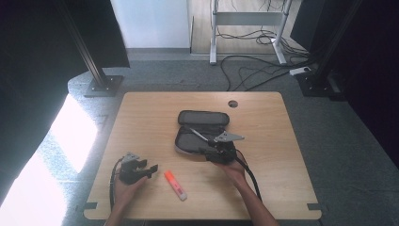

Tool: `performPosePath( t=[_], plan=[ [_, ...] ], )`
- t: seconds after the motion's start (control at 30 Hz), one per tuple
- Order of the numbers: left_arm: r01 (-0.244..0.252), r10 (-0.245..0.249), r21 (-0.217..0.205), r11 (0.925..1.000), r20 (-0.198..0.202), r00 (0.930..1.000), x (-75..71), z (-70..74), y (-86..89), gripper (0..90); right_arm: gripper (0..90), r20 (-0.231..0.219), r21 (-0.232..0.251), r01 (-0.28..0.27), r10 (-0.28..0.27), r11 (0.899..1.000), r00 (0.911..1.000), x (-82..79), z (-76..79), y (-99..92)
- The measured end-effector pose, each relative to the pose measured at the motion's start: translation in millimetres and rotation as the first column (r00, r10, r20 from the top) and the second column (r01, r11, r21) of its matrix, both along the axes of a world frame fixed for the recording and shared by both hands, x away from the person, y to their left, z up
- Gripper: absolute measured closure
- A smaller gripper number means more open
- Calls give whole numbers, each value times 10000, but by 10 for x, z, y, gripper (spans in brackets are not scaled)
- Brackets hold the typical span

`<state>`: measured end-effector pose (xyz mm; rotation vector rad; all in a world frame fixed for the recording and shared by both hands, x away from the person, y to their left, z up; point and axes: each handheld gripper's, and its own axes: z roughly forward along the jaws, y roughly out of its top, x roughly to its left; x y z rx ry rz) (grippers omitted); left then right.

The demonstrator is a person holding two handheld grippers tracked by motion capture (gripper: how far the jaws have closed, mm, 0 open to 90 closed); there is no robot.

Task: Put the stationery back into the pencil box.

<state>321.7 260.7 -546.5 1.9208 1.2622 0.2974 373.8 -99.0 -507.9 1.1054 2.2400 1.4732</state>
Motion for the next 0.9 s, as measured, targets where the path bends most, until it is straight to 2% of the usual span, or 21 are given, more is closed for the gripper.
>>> performPosePath(
  t=[0.37,0.83,0.9],
  plan=[
    [-15,15,-18,10000,1,10000,0,-1,-1,377,439,126,141,-229,227,9996,9997,-250,-42,-12],
    [-29,29,-22,10000,-6,10000,1,0,-2,376,435,66,304,-416,415,9987,9991,-464,-110,-6],
    [-31,31,-32,10000,-8,10000,1,0,-2,376,432,69,149,-518,517,9985,9986,-493,-123,13]
  ],
)
